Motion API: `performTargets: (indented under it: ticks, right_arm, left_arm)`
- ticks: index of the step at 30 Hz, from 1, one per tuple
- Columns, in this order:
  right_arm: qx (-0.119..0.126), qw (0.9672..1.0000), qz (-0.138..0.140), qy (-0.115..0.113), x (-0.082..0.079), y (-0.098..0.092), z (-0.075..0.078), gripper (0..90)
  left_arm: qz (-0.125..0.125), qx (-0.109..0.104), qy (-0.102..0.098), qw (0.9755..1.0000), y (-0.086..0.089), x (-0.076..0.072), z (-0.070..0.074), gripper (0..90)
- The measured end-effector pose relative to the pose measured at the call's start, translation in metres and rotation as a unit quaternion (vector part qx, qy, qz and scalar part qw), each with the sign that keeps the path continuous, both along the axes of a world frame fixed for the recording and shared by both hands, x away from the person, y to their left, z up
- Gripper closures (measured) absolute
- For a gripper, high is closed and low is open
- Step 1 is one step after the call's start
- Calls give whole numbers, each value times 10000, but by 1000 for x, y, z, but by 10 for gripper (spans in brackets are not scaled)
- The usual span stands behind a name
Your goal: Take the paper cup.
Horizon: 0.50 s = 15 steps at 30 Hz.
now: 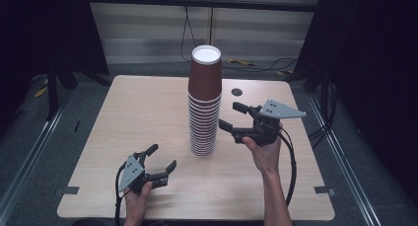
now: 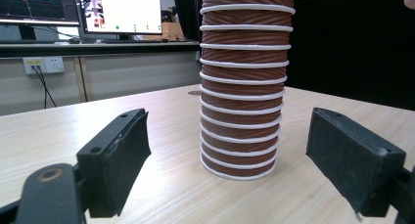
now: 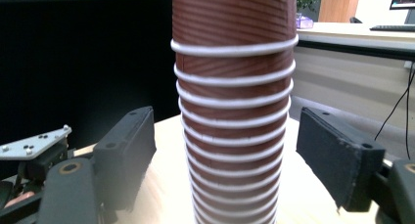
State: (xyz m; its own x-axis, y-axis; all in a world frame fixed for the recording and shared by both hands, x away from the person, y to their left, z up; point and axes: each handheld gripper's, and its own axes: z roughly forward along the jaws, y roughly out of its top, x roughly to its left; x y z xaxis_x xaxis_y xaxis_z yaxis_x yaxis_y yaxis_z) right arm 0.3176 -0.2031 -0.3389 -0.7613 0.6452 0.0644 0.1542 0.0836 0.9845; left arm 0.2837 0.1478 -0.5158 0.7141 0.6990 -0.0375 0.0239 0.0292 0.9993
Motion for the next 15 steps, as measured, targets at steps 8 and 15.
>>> performTargets:
  ticks: [8, 15]
  right_arm:
    - [-117, 9999, 63, -62, 6, 2, 23, 185]
    - [-191, 9997, 123, -131, 13, 6, 43, 175]
  left_arm:
    - [-5, -1, 0, 10000, 0, 0, 0, 158]
    - [-9, 4, 3, 10000, 0, 0, 0, 158]
